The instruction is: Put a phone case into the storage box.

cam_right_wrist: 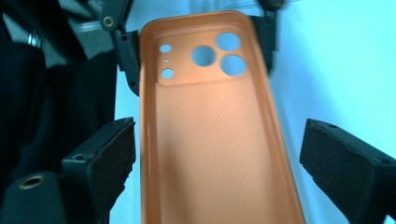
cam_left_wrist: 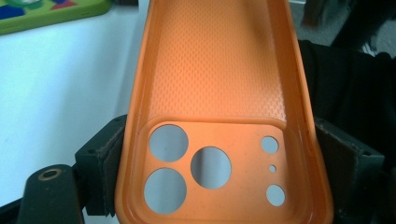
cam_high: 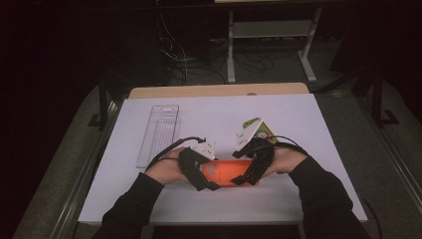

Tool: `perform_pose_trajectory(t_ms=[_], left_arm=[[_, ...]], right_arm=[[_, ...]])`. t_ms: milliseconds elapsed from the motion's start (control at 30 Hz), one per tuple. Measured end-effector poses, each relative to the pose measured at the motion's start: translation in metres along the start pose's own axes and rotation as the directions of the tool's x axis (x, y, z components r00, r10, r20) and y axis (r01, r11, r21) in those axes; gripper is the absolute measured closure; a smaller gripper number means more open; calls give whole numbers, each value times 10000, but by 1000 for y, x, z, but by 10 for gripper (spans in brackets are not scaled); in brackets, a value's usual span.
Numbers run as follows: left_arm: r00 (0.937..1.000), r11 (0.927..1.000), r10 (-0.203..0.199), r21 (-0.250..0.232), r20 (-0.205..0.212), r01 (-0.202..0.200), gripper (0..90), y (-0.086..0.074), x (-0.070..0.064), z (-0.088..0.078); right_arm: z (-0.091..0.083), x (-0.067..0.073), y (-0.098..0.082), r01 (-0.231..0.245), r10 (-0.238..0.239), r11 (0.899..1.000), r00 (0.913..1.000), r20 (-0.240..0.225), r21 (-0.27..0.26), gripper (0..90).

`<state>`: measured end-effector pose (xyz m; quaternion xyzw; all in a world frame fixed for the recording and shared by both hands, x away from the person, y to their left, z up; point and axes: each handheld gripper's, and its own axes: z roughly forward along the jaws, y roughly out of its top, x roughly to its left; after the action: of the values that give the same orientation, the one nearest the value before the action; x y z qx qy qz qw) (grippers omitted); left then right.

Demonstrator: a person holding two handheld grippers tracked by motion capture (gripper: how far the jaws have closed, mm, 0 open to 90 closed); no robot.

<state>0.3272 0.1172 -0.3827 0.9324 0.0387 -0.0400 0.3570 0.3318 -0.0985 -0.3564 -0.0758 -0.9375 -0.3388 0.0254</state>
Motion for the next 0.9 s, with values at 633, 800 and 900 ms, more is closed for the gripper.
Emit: perform_pose_trajectory(t_ms=[633, 800, 900], left_arm=[[9242, 9657, -2595, -751, -2802, 2484, 163, -8, 11, -17], [8954, 9487, -3156, -837, -3142, 3050, 163, -9, 13, -18], [8860, 9409, -3377, -875, -3178, 3273, 162, -10, 14, -18]], right_arm=[[-33, -19, -56, -3861, 4415, 8871, 8695, 2213, -2528, 22], [-23, -14, -70, -4486, 5459, 8235, 7932, 2701, -3472, 24], [-14, -10, -78, -4648, 5826, 7998, 7535, 3047, -3798, 23]])
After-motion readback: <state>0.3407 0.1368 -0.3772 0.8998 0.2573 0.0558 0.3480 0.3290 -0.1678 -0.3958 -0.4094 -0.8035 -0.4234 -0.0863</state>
